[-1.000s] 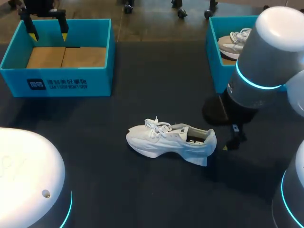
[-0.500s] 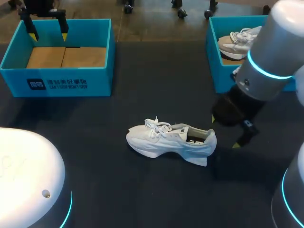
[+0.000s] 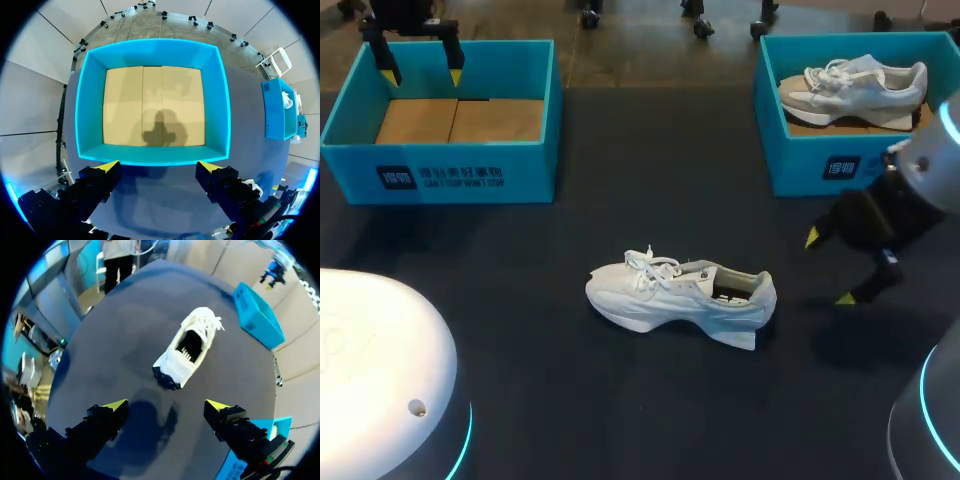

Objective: Take the shoe out of the shoebox, open the shoe tongue, remove and reinsert the insole, then place the shoe into the shoebox

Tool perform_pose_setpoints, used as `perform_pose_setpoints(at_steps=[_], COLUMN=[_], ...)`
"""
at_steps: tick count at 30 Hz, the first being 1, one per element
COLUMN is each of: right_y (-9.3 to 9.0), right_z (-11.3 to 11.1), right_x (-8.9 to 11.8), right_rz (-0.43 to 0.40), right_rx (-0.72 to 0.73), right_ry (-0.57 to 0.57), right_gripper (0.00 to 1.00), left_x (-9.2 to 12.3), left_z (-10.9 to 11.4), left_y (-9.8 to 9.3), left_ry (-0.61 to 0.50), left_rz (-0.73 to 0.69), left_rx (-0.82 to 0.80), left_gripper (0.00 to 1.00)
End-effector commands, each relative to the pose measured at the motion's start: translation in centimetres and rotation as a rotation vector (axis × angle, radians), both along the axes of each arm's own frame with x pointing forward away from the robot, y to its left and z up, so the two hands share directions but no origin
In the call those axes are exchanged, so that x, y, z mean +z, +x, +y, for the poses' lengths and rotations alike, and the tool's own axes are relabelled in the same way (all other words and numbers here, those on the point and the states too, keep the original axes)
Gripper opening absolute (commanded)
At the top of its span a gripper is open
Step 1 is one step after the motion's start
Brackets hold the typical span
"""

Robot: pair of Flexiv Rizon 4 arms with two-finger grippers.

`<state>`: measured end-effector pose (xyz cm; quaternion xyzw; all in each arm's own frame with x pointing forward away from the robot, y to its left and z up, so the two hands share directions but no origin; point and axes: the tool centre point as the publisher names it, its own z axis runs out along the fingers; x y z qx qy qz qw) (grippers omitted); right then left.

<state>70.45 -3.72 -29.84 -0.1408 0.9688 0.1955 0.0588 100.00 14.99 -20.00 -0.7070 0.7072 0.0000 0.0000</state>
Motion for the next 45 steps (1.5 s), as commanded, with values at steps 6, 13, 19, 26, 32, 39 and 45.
perform_pose_setpoints(at_steps=[6,13,19,26,32,39,45], right_y=[0.8,1.2,0.9,0.6,0.5,1.0,1.2], right_z=[-2.1,-2.8,-3.2,-3.0,-2.8,-2.9,-3.0], right_x=[-2.5,-4.3,-5.9,-7.7,-8.9,-9.2,-9.2], right_rz=[-0.030,-0.029,0.013,0.071,0.089,0.115,0.136], right_rx=[-0.083,-0.099,-0.072,-0.015,-0.027,-0.169,-0.197], right_ry=[0.288,0.400,0.472,0.518,0.568,0.623,0.588], right_gripper=[1.00,1.00,1.00,1.00,1.00,1.00,1.00], left_x=[0.0,0.0,0.0,0.0,0.0,0.0,0.0], left_z=[0.0,0.0,0.0,0.0,0.0,0.0,0.0], left_y=[0.0,0.0,0.0,0.0,0.0,0.0,0.0], left_ry=[0.000,0.000,0.000,0.000,0.000,0.000,0.000], left_rz=[0.000,0.000,0.000,0.000,0.000,0.000,0.000], left_rx=[0.000,0.000,0.000,0.000,0.000,0.000,0.000], left_gripper=[1.00,1.00,1.00,1.00,1.00,1.00,1.00])
